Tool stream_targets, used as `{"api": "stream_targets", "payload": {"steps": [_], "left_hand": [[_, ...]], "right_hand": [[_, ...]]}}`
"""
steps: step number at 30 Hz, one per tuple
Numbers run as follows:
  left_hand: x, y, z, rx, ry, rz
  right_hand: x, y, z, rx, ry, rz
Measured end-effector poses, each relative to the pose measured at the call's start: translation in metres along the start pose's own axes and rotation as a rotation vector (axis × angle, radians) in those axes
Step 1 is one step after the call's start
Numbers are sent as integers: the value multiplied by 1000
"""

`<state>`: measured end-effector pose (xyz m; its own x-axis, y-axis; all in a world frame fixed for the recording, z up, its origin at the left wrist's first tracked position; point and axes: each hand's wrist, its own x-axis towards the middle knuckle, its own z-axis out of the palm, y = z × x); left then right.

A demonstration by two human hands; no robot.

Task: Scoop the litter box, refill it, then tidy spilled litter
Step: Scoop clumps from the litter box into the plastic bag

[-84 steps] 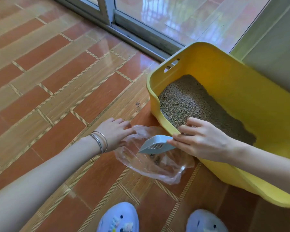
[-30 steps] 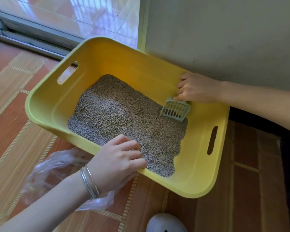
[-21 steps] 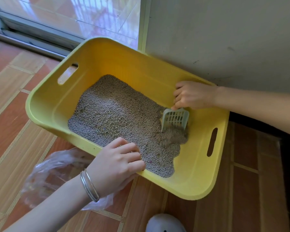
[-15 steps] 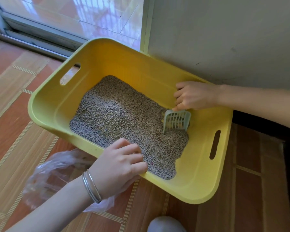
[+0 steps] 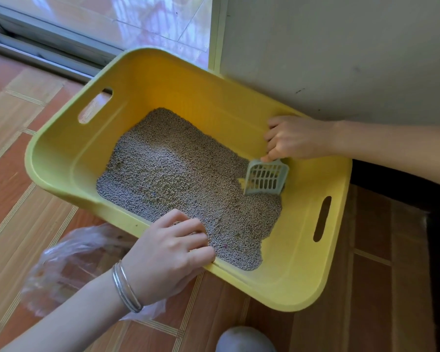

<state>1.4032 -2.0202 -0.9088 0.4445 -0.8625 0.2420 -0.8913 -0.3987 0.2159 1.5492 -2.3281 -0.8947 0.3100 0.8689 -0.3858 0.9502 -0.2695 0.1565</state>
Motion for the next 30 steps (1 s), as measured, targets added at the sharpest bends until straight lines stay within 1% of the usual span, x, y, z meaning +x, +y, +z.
{"api": "stream_targets", "payload": {"steps": [5,9,13,16,18,21,24,27,28,29,30], "left_hand": [[-1,0,0,-6,17,3],[-2,0,1,13,16,-7],[-1,1,0,13,14,-20],[-1,1,0,18,27,-15],[-2,1,0,12,22,-25],[-2,2,3,-1,38,0],[-6,5,2,-11,43,-5],[-5,5,2,-4,38,2],[-5,5,2,-1,38,1],[-5,5,2,1,39,-3],[-5,6,1,4,40,-8]], "right_hand": [[0,-1,-1,21,22,19],[-1,-3,1,8,-36,36],[0,-1,6,10,-81,95],[0,-24,26,186,-189,72],[3,-55,39,259,-176,38],[8,-56,32,255,-132,54],[7,-38,16,121,-14,40],[0,-22,0,-21,-8,37],[-3,-15,-2,-98,23,30],[-4,-10,-5,-181,48,39],[-6,-6,-8,-221,31,65]]}}
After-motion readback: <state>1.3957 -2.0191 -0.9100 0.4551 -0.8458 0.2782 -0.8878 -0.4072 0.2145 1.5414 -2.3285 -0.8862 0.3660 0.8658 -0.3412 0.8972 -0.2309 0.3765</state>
